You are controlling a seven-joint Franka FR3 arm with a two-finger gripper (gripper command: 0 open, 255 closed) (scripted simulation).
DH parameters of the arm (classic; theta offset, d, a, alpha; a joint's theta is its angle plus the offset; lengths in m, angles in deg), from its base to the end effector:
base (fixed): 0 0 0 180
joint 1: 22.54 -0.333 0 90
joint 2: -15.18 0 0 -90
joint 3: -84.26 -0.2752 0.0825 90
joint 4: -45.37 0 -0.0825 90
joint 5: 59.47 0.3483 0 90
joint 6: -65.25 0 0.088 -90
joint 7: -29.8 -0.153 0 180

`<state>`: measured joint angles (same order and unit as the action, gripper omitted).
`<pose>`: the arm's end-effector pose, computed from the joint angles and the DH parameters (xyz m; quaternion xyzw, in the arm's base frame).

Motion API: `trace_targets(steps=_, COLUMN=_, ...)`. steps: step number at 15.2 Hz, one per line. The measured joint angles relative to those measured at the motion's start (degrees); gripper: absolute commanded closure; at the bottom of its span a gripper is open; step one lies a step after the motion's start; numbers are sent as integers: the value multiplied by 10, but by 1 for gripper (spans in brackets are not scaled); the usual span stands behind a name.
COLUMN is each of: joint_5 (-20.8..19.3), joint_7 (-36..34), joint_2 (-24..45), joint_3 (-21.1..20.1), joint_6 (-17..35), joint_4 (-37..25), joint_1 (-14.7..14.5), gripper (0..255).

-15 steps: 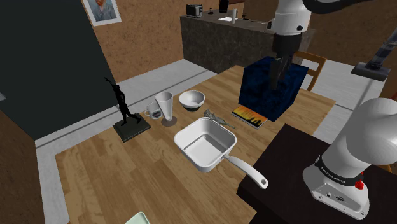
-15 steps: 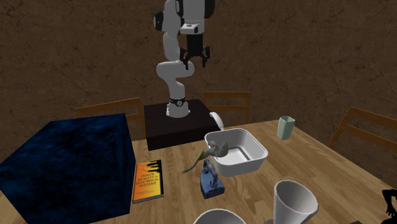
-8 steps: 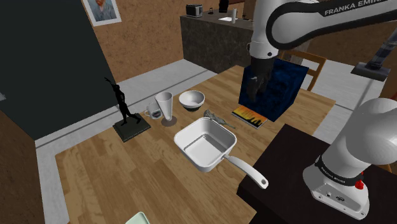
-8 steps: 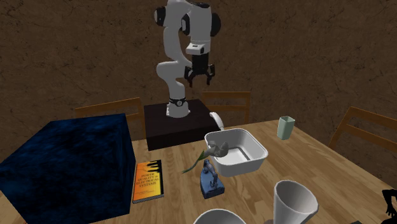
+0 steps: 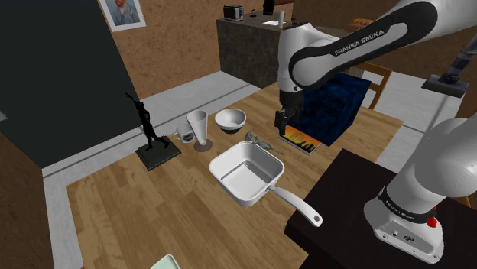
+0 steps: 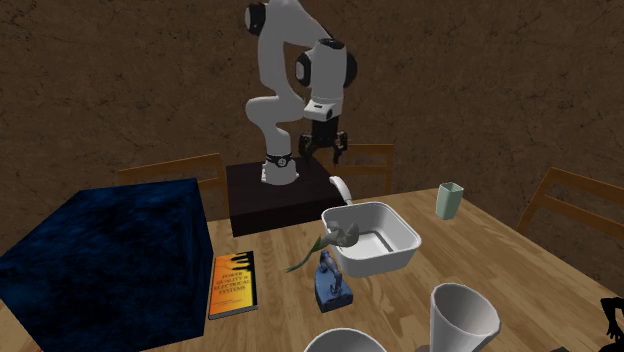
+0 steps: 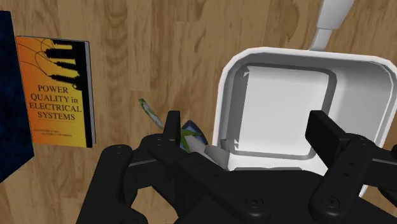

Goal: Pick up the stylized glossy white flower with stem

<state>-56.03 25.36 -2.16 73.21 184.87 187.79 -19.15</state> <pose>0.3985 0.0551 0.3247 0.9987 0.0062 -0.0492 0.0082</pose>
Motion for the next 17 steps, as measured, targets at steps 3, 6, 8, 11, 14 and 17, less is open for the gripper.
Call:
trace_targets(steps=3, joint_5=-21, joint_7=-19, joint_2=71, joint_3=-7, joint_6=58, joint_4=-13, joint_1=8, gripper=0)
trace_targets(steps=6, joint_5=-48, joint_7=-44, joint_2=140, joint_3=-12, joint_6=100, joint_4=-39, joint_1=13, gripper=0)
trace_targets(steps=8, joint_5=-70, joint_7=-65, joint_2=190, joint_3=-13, joint_6=128, joint_4=-60, joint_1=14, gripper=0)
trace_targets(steps=11, joint_5=-102, joint_7=-95, joint_2=255, joint_3=-10, joint_6=155, joint_4=-96, joint_1=11, gripper=0)
trace_targets(steps=14, joint_5=-120, joint_7=-106, joint_2=294, joint_3=-3, joint_6=177, joint_4=-111, joint_1=10, gripper=0)
trace_targets(steps=17, joint_5=-129, joint_7=-113, joint_2=314, joint_3=1, joint_6=198, joint_4=-110, joint_1=9, gripper=0)
